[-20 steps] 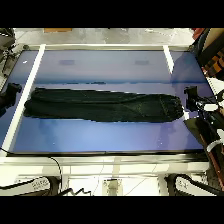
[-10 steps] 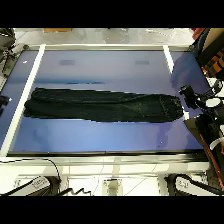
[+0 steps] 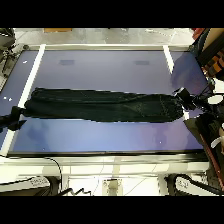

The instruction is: Fold the clothes and pants, and hang the long-sleeved shirts on hangers.

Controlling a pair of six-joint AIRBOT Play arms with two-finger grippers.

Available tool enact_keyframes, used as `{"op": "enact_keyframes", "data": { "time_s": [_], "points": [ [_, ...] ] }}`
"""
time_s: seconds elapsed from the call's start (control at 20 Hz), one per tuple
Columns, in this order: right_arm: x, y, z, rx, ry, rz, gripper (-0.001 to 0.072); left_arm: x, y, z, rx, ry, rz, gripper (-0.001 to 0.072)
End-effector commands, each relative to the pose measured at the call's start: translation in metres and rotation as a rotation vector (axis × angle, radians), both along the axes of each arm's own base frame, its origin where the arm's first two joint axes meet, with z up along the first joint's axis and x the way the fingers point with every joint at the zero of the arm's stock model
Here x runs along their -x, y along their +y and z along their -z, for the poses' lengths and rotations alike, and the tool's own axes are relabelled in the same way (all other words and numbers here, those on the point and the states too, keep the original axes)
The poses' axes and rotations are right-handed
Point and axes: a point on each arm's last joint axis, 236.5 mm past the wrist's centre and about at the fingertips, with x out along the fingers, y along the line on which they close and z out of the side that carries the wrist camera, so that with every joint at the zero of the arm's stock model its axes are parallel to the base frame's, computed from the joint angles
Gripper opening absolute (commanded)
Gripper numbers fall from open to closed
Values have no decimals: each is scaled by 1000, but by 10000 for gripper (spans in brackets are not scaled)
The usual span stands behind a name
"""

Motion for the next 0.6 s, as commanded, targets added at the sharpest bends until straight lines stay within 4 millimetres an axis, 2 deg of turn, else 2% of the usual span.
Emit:
{"op": "enact_keyframes", "data": {
  "time_s": [0.0, 0.15, 0.25, 0.3, 0.35, 0.4, 0.45, 0.5, 0.55],
  "points": [
    [-1, 25, -22, 16, -4, -135, 682, -30, -1, 16, -55, -52, -26, 698],
    [-23, 55, -50, 56, -97, -193, 679, -47, -2, 28, -142, -47, -43, 696],
    [-33, 86, -59, 87, -151, -243, 587, -58, 5, 23, -227, -66, -76, 691],
    [-36, 101, -57, 105, -159, -275, 585, -64, 8, 18, -266, -81, -90, 633],
    [-38, 119, -53, 115, -165, -308, 581, -70, 10, 12, -296, -95, -99, 476],
    [-41, 134, -48, 121, -172, -333, 532, -76, 9, 7, -320, -110, -97, 233],
    [-45, 150, -44, 129, -186, -353, 432, -82, 5, 1, -341, -122, -73, 29],
    [-51, 166, -38, 134, -202, -369, 279, -92, 0, -9, -397, -137, -9, 21],
    [-54, 182, -31, 131, -206, -383, 243, -102, -9, -25, -461, -157, 78, 21]
  ]
}}
